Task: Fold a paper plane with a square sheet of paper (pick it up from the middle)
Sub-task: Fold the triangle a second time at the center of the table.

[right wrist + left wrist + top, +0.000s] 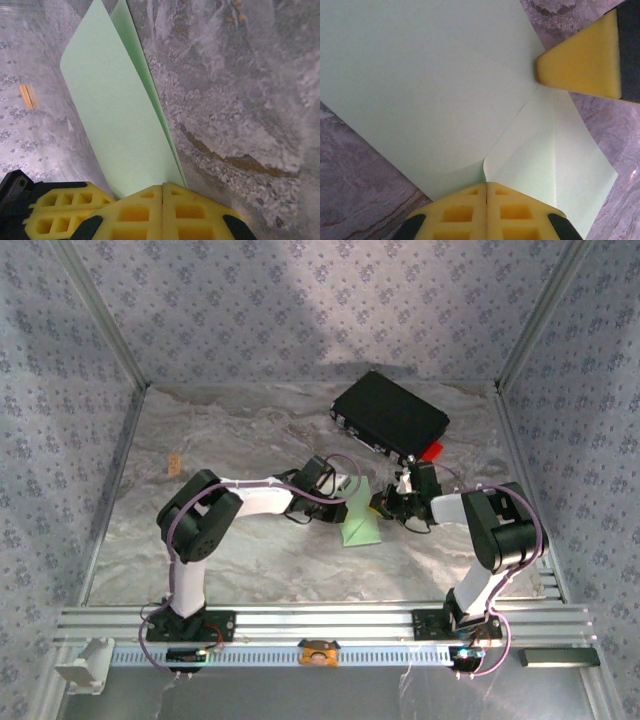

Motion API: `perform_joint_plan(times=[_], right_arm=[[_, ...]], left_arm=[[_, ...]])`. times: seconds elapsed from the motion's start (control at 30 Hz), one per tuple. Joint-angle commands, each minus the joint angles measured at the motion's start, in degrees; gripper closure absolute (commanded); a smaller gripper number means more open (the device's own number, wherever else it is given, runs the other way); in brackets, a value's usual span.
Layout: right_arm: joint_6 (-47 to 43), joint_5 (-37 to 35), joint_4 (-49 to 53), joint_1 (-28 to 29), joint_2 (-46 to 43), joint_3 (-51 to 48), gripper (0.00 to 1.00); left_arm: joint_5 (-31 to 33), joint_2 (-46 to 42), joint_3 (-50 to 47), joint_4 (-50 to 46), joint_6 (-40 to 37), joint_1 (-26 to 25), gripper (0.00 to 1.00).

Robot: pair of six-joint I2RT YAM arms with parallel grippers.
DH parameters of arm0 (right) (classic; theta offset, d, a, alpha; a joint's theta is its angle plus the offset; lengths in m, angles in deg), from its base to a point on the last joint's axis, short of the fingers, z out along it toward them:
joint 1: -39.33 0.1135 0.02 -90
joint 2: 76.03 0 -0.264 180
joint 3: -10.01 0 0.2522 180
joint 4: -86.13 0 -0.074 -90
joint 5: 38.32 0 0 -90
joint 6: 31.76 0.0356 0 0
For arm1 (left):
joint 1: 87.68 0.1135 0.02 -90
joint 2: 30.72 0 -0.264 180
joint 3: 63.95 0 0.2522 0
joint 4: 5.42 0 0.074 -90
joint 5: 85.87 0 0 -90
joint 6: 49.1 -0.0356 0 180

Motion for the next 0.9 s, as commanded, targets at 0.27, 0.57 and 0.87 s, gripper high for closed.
perform_joint_plan(times=[0.27, 0.57, 0.87], right_arm=[[-3.2, 0.0, 10.5, 1.7, -7.5, 2.2, 1.00], [0.2, 1.1, 4.6, 6.0, -4.3, 0.4, 1.00], [-0.2, 0.0, 2.3, 5.4, 0.5, -2.7, 1.00]], left_arm=[[0.5, 0.9, -0.5, -2.9, -0.9, 0.3, 1.00], [0.6, 1.1, -0.4, -3.0, -1.0, 0.3, 1.00], [0.5, 0.6, -0.2, -3.2, -1.0, 0.4, 1.00]])
